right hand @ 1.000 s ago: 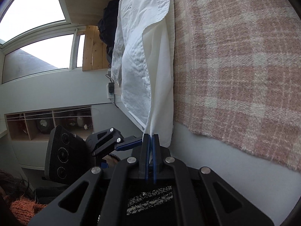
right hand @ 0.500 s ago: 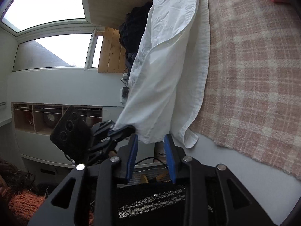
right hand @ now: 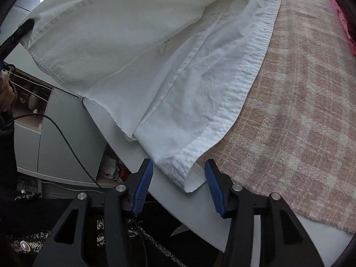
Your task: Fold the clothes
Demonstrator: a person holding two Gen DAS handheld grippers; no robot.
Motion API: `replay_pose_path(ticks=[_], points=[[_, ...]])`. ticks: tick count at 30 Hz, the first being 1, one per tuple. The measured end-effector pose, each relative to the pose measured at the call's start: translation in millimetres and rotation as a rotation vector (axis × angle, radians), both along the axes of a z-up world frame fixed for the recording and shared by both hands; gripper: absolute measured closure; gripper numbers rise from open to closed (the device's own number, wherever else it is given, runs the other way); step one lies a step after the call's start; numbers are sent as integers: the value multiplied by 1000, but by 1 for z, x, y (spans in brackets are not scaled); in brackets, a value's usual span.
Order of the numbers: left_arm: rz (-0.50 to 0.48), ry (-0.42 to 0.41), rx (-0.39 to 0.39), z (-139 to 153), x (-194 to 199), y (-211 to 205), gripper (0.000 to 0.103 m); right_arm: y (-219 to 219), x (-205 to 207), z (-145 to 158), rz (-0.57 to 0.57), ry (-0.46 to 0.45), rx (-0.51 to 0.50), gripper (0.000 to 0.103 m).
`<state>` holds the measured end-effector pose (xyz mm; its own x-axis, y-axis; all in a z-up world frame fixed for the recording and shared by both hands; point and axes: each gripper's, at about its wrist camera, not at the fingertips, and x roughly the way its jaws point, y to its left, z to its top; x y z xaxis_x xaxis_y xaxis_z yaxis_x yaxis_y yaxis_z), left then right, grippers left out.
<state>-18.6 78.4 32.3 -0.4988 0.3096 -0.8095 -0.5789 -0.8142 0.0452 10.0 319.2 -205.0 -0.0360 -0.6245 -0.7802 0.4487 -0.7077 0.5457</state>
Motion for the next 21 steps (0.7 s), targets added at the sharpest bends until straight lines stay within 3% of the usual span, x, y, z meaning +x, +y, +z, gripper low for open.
replay_pose_path(ticks=[2, 5, 11, 15, 17, 21], points=[[-29, -1, -9, 4, -2, -5, 101, -4, -5, 4, -4, -57, -36, 101], [-65, 28, -41, 18, -8, -12, 101, -4, -12, 20, -24, -140, -141, 101], [-93, 77, -87, 46, -13, -30, 101, 75, -22, 72, -223, -274, -457, 101], [-167, 49, -62, 38, -1, -14, 101, 100, -18, 19, -383, -277, -11, 96], [-226, 13, -53, 24, 10, 5, 100, 101, -14, -9, -380, -379, 22, 96], [-390, -121, -40, -33, 41, 62, 100, 101, 2, -16, -324, -431, -155, 93]])
